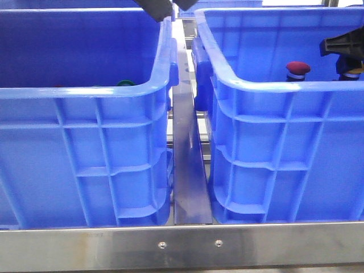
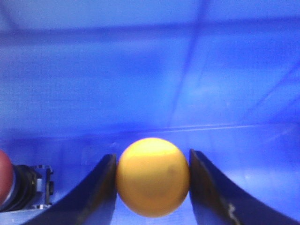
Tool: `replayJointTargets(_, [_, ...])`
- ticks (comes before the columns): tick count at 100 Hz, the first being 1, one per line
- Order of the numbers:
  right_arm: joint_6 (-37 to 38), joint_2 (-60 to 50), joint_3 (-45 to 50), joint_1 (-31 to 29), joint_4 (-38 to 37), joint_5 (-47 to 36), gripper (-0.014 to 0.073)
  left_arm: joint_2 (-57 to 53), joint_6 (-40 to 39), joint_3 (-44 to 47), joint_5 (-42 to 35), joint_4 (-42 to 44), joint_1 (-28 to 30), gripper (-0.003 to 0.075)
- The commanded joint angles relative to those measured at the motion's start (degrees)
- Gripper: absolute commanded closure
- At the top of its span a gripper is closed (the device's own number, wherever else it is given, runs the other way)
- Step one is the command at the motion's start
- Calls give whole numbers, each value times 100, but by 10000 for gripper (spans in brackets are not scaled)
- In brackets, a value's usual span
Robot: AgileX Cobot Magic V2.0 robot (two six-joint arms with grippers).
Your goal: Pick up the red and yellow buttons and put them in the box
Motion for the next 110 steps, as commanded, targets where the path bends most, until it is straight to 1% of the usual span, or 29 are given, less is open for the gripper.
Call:
replayJointTargets(1, [-39,-211,-176,-36,-2,-203,328,-262,-1,-141,-130,-261,-47,177])
replayJointTargets(21, [-39,-211,-176,-36,-2,-63,85,-262,-1,-141,-130,-261,-47,177])
replayJointTargets(27, [-39,-211,-176,-36,-2,-63,53,-262,-1,-141,-130,-261,-47,177])
replayJointTargets(44, [-39,-355,-170,-36,97,-57,50,-262,-1,-141,-130,-261,-47,177])
replayJointTargets(61, [-39,-836,-35,-36,201,2,61,-262,-1,-141,-144,-216,-47,178])
replayJointTargets(66, [-39,-1034,77,-36,201,42,81,-262,-1,-141,-236,-187,-47,189])
replayJointTargets(71, [-39,-1248,200,-36,201,36,121,-262,-27,-141,-373,-108,-47,223])
replayJointTargets(75, [-39,-1433,291,-36,201,36,151,-262,-71,-141,-523,-69,-47,260])
replayJointTargets(79, [-39,-1623,432,-36,201,44,201,-262,-167,-141,-682,42,-47,303])
replayJointTargets(80, [-39,-1655,454,-36,201,44,201,-262,-200,-141,-709,96,-47,311])
replayJointTargets(81, [-39,-1722,499,-36,201,44,226,-262,-234,-141,-763,129,-47,326])
replayJointTargets(82, [-39,-1756,499,-36,201,44,226,-262,-314,-141,-788,160,-47,334])
replayJointTargets(84, [-39,-1823,564,-36,201,57,253,-262,-430,-141,-865,261,-47,359])
replayJointTargets(89, [-39,-2094,748,-36,201,94,334,-262,-818,-118,-1023,587,-47,434])
replayJointTargets(92, [-39,-2236,846,-36,201,112,378,-262,-1015,-106,-1067,796,-47,466])
replayJointTargets(94, [-39,-2346,920,-36,201,126,400,-262,-1227,-95,-1109,972,-47,500])
replayJointTargets(97, [-39,-2490,1018,-36,201,171,454,-262,-1509,-84,-1155,1227,-47,562])
replayJointTargets(99, [-39,-2599,1092,-36,201,190,487,-262,-1718,-85,-1159,1428,-47,588])
replayJointTargets(104, [-39,-2855,1249,-36,201,243,556,-262,-2196,-50,-1238,1883,-47,693])
replayJointTargets(107, [-39,-2996,1338,-36,201,256,592,-262,-2509,-25,-1267,2102,-47,743])
replayJointTargets(110, [-39,-3172,1421,-36,201,267,623,-276,-2708,3,-1296,2281,-47,739])
